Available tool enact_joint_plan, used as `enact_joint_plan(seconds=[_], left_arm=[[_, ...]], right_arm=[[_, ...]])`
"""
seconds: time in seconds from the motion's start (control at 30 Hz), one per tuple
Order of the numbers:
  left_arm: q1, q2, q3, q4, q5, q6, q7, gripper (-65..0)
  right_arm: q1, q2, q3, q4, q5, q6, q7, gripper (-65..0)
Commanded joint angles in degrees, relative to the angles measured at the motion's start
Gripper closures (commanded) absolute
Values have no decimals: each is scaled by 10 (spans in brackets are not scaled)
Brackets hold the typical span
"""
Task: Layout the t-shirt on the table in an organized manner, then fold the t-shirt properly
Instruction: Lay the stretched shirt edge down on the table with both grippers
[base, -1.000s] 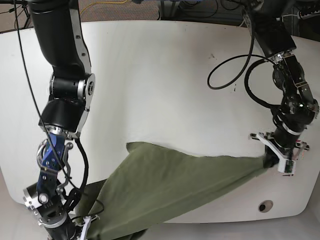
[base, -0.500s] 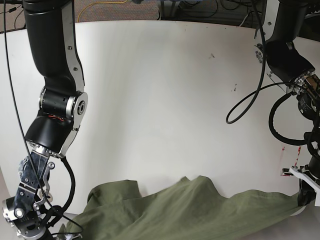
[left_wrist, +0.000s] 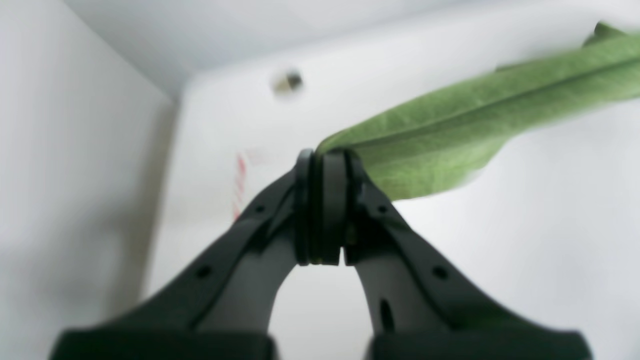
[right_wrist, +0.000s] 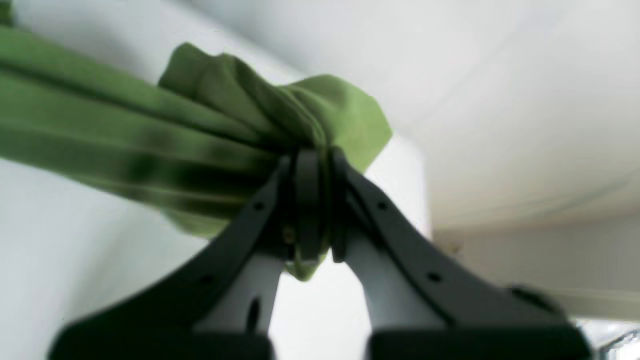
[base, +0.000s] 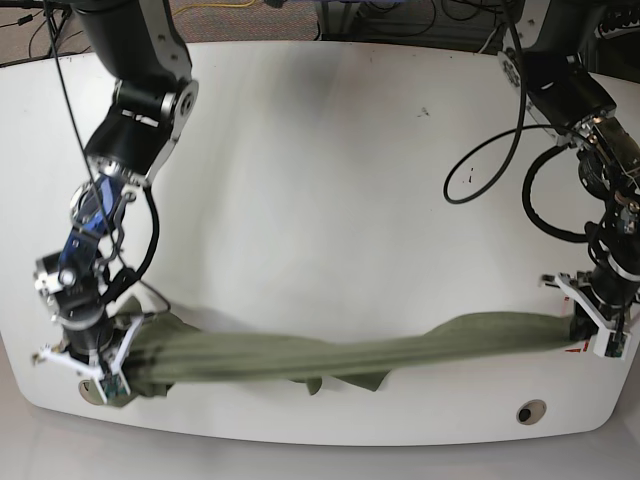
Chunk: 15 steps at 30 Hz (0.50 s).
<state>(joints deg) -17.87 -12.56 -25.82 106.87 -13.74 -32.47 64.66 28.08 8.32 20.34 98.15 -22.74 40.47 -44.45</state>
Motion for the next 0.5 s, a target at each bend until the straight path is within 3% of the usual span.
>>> enact_joint_plan(seconds=[0.0, 0.27, 0.47], left_arm=[[24, -11, -3, 8, 6, -8, -12, 0], [139, -20, -32, 6, 9, -49, -37, 0], [194, -21, -56, 7, 9, -55, -44, 0]], right_arm=[[-88, -19, 19, 67, 29, -9, -2, -2], [-252, -59, 51, 106, 78, -10, -3, -2], [-330, -85, 57, 119, 86, -10, -3, -2]])
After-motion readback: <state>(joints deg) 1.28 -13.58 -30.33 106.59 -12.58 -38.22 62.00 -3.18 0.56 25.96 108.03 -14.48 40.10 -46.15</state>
